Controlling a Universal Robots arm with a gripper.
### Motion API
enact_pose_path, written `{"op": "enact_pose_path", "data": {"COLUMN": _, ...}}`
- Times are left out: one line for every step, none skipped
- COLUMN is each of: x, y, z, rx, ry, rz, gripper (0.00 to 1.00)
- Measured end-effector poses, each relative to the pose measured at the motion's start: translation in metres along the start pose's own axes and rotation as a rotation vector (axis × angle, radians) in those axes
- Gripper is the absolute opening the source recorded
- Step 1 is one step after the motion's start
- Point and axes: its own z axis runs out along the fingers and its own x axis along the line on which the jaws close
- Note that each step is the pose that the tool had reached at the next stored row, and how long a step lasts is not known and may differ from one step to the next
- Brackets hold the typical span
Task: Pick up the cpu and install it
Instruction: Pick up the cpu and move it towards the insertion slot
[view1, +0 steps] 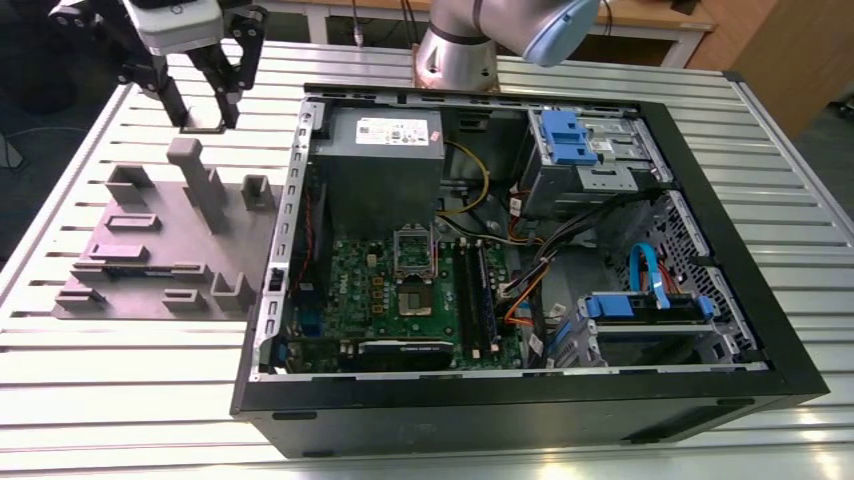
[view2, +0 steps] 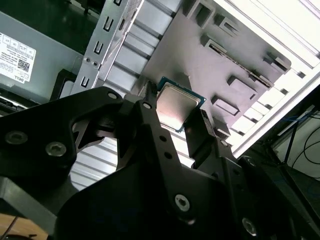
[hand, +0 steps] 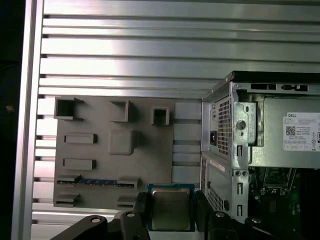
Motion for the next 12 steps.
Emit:
{"op": "enact_pose_path", "data": {"x": 0.0, "y": 0.0, "z": 0.0, "rx": 0.0, "ry": 0.0, "rz": 0.0, "gripper": 0.47}}
{"op": "enact_pose_path", "data": {"x": 0.0, "y": 0.0, "z": 0.0, "rx": 0.0, "ry": 0.0, "rz": 0.0, "gripper": 0.47}}
{"op": "enact_pose_path", "data": {"x": -0.0002, "y": 0.0, "z": 0.0, "rx": 0.0, "ry": 0.0, "rz": 0.0, "gripper": 0.47}}
{"op": "enact_pose_path", "data": {"x": -0.0004, "y": 0.0, "z": 0.0, "rx": 0.0, "ry": 0.0, "rz": 0.0, "gripper": 0.47}}
{"op": "enact_pose_path", "data": {"x": -0.0004, "y": 0.0, "z": 0.0, "rx": 0.0, "ry": 0.0, "rz": 0.0, "gripper": 0.47}}
{"op": "enact_pose_path", "data": {"x": -0.0005, "y": 0.0, "z": 0.0, "rx": 0.0, "ry": 0.0, "rz": 0.0, "gripper": 0.47}}
{"op": "enact_pose_path", "data": {"x": -0.0005, "y": 0.0, "z": 0.0, "rx": 0.0, "ry": 0.0, "rz": 0.0, "gripper": 0.47}}
{"op": "enact_pose_path", "data": {"x": -0.0005, "y": 0.0, "z": 0.0, "rx": 0.0, "ry": 0.0, "rz": 0.0, "gripper": 0.47}}
{"op": "enact_pose_path", "data": {"x": -0.0005, "y": 0.0, "z": 0.0001, "rx": 0.0, "ry": 0.0, "rz": 0.0, "gripper": 0.47}}
{"op": "enact_pose_path", "data": {"x": -0.0005, "y": 0.0, "z": 0.0, "rx": 0.0, "ry": 0.0, "rz": 0.0, "gripper": 0.47}}
{"op": "enact_pose_path", "data": {"x": -0.0006, "y": 0.0, "z": 0.0, "rx": 0.0, "ry": 0.0, "rz": 0.0, "gripper": 0.47}}
{"op": "enact_pose_path", "data": {"x": -0.0008, "y": 0.0, "z": 0.0, "rx": 0.0, "ry": 0.0, "rz": 0.0, "gripper": 0.47}}
